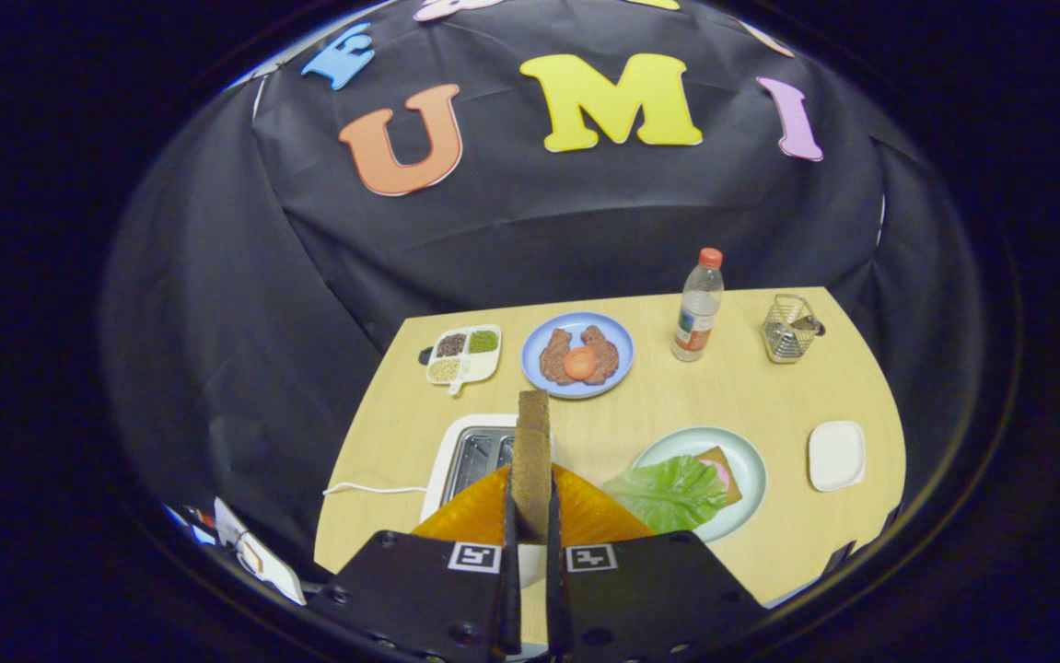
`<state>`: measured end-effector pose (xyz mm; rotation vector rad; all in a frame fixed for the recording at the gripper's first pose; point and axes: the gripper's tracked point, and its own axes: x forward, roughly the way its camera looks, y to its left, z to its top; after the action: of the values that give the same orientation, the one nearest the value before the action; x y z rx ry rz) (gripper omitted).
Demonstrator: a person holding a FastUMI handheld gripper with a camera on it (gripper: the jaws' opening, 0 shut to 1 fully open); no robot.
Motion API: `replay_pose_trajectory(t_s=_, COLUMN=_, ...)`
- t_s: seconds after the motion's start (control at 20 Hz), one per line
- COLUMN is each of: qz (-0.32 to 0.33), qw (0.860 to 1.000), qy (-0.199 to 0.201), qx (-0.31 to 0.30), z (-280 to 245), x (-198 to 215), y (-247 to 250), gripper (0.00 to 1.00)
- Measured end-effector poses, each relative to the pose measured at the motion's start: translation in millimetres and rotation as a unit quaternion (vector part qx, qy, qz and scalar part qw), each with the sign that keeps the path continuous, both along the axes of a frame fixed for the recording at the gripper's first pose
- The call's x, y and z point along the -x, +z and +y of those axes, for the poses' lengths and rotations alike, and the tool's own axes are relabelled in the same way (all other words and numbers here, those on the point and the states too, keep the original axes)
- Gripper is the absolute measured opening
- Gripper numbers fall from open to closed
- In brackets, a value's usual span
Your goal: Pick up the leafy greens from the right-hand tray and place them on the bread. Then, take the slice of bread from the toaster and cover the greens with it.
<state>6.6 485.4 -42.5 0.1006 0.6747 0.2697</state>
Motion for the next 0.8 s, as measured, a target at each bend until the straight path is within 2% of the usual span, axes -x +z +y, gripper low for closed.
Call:
replay_pose_trajectory(t_s=0.2, qz=0.02, qw=1.0, qy=-0.021, qx=0.003, z=-41.8, x=-9.7, y=-22.9, gripper=0.11)
replay_pose_trajectory(t_s=0.4, qz=0.046, qw=0.998, qy=-0.037, qx=-0.001, z=-76.4, x=-34.2, y=-69.7, gripper=0.11)
replay_pose_trajectory(t_s=0.6, qz=0.083, qw=0.995, qy=-0.039, qx=-0.031, z=-102.7, x=-58.6, y=-115.2, gripper=0.11)
replay_pose_trajectory(t_s=0.8, qz=0.111, qw=0.992, qy=-0.019, qx=-0.05, z=-123.7, x=-73.4, y=-152.4, gripper=0.11)
